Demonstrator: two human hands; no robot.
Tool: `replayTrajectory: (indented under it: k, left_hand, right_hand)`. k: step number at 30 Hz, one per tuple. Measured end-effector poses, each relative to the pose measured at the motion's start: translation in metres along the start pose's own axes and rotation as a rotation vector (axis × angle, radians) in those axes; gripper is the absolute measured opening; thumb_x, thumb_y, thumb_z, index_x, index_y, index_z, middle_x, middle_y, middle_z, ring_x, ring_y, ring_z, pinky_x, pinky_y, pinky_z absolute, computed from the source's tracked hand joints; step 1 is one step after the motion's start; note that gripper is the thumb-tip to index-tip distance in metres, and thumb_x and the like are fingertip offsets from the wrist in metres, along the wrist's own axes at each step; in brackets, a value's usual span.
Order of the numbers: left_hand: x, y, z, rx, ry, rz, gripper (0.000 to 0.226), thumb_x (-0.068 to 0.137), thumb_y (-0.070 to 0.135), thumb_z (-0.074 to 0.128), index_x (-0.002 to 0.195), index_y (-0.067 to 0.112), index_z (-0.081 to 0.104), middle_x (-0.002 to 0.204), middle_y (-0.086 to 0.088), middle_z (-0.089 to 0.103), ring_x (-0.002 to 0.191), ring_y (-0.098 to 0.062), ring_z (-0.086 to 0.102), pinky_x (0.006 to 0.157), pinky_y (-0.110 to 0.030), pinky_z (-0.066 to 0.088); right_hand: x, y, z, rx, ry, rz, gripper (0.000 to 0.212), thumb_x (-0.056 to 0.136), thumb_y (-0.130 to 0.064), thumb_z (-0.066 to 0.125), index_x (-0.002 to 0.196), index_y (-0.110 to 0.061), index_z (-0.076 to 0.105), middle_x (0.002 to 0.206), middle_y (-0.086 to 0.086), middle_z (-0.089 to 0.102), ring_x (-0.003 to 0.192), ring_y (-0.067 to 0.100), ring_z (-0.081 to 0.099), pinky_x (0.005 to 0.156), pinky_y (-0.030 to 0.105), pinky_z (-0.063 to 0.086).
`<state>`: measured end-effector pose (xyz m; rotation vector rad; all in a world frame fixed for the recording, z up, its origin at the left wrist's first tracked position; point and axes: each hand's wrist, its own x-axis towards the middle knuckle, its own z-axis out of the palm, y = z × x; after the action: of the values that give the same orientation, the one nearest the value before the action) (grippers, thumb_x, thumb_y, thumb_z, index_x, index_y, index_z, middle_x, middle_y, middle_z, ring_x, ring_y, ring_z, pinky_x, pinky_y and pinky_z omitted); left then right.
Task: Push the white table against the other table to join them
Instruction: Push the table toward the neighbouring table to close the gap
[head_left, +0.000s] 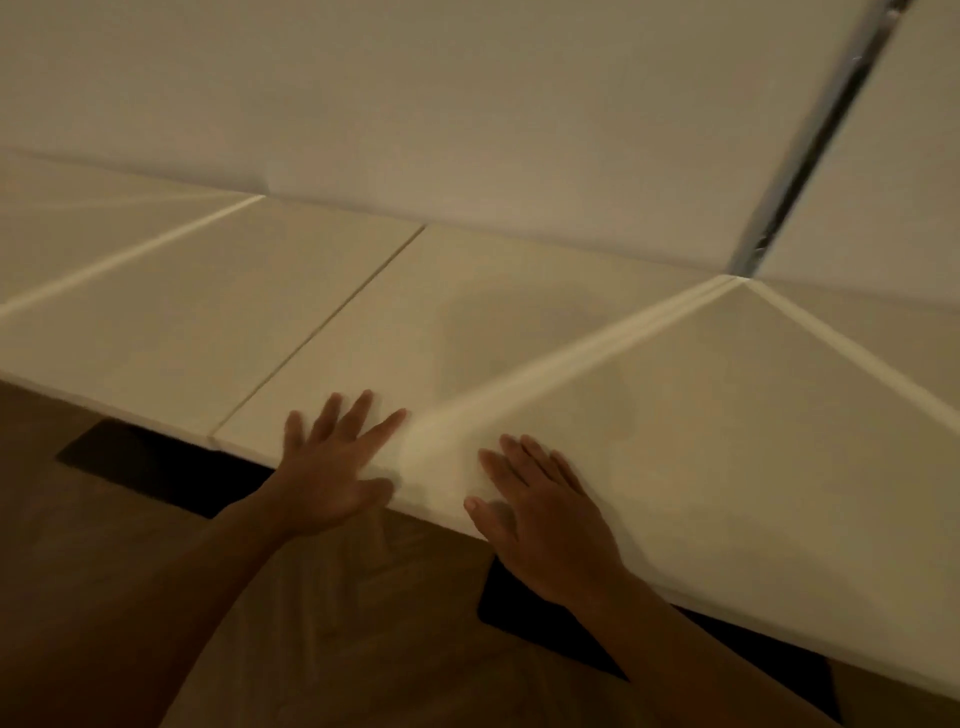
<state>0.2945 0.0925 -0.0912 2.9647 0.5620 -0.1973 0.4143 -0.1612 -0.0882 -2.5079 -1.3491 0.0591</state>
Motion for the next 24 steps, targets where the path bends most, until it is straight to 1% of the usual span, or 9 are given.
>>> replayTrajectory:
  k: [2, 4, 5, 7, 11, 15, 17, 20, 24]
  left_hand:
    - [-0.002, 0.025, 0.003, -0.06, 0.016, 0.009, 0.076, 0.083, 0.089, 0.011, 0.146, 0.06, -0.02, 0.166, 0.006, -0.028, 0.151, -0.028, -0.029, 0.119, -0.063, -0.014]
    - [-0.003, 0.067, 0.01, -0.01, 0.042, 0.081, 0.091, 0.068, 0.098, -0.005, 0.148, 0.058, -0.021, 0.163, 0.009, -0.031, 0.151, -0.025, -0.03, 0.12, -0.06, -0.014]
    - [-0.003, 0.093, 0.014, 0.013, 0.052, 0.134, 0.094, 0.066, 0.101, -0.006, 0.148, 0.058, -0.024, 0.162, 0.011, -0.033, 0.151, -0.023, -0.031, 0.12, -0.059, -0.015]
    - [0.001, 0.151, 0.02, 0.025, 0.053, 0.272, 0.095, 0.069, 0.103, 0.002, 0.148, 0.059, -0.026, 0.161, 0.014, -0.036, 0.149, -0.022, -0.035, 0.12, -0.06, -0.016]
    - [0.014, 0.278, 0.032, 0.083, 0.059, 0.56, 0.103, 0.08, 0.097, 0.025, 0.156, 0.046, -0.022, 0.165, 0.009, -0.032, 0.151, -0.028, -0.03, 0.118, -0.069, -0.011]
    - [0.016, 0.393, 0.042, 0.107, 0.104, 0.639, 0.105, 0.083, 0.084, 0.041, 0.159, 0.042, -0.017, 0.168, 0.002, -0.026, 0.154, -0.032, -0.023, 0.12, -0.068, -0.005]
    - [0.012, 0.444, 0.045, 0.089, 0.109, 0.659, 0.103, 0.083, 0.082, 0.044, 0.159, 0.043, -0.014, 0.168, 0.002, -0.024, 0.154, -0.032, -0.022, 0.12, -0.067, -0.005]
    - [0.004, 0.518, 0.053, 0.077, 0.114, 0.688, 0.1, 0.083, 0.082, 0.041, 0.16, 0.043, -0.01, 0.169, 0.002, -0.021, 0.155, -0.034, -0.019, 0.12, -0.068, -0.005]
    - [-0.002, 0.62, 0.062, 0.013, 0.096, 0.72, 0.096, 0.082, 0.091, 0.029, 0.16, 0.045, -0.004, 0.17, 0.003, -0.016, 0.156, -0.034, -0.015, 0.12, -0.068, -0.005]
  right_hand:
    - [-0.027, 0.035, -0.012, -0.066, -0.003, 0.056, 0.07, 0.094, -0.069, 0.007, 0.154, -0.036, 0.019, 0.164, -0.001, 0.016, 0.152, 0.019, 0.007, 0.124, 0.041, 0.007]
    - [-0.056, 0.072, -0.026, -0.111, -0.008, 0.138, 0.074, 0.09, -0.074, 0.002, 0.154, -0.039, 0.012, 0.165, 0.0, 0.009, 0.152, 0.021, 0.002, 0.123, 0.045, 0.005]
    - [-0.069, 0.089, -0.033, -0.129, -0.01, 0.173, 0.076, 0.088, -0.077, 0.001, 0.154, -0.04, 0.009, 0.166, 0.0, 0.006, 0.152, 0.021, -0.001, 0.123, 0.046, 0.004]
    - [-0.096, 0.122, -0.046, -0.156, -0.02, 0.206, 0.08, 0.085, -0.082, 0.0, 0.154, -0.043, 0.006, 0.166, -0.003, 0.002, 0.152, 0.02, -0.003, 0.123, 0.046, 0.002]
    - [-0.158, 0.184, -0.069, -0.225, -0.036, 0.213, 0.083, 0.084, -0.085, 0.006, 0.155, -0.042, 0.008, 0.166, -0.004, 0.006, 0.152, 0.02, 0.001, 0.123, 0.047, 0.007]
    - [-0.227, 0.249, -0.094, -0.264, -0.053, 0.209, 0.087, 0.084, -0.086, 0.012, 0.155, -0.039, -0.004, 0.166, -0.004, 0.002, 0.152, 0.021, -0.003, 0.122, 0.05, 0.008]
    - [-0.265, 0.285, -0.11, -0.286, -0.061, 0.228, 0.089, 0.082, -0.088, 0.014, 0.153, -0.041, -0.012, 0.166, -0.003, -0.001, 0.152, 0.021, -0.005, 0.122, 0.05, 0.008]
    - [-0.32, 0.337, -0.134, -0.307, -0.072, 0.284, 0.09, 0.08, -0.089, 0.012, 0.152, -0.042, -0.016, 0.165, -0.003, -0.007, 0.152, 0.022, -0.01, 0.123, 0.05, 0.006]
    - [-0.378, 0.403, -0.164, -0.315, -0.075, 0.359, 0.085, 0.083, -0.086, 0.009, 0.153, -0.041, -0.009, 0.165, -0.002, -0.004, 0.152, 0.023, -0.004, 0.123, 0.048, 0.01]
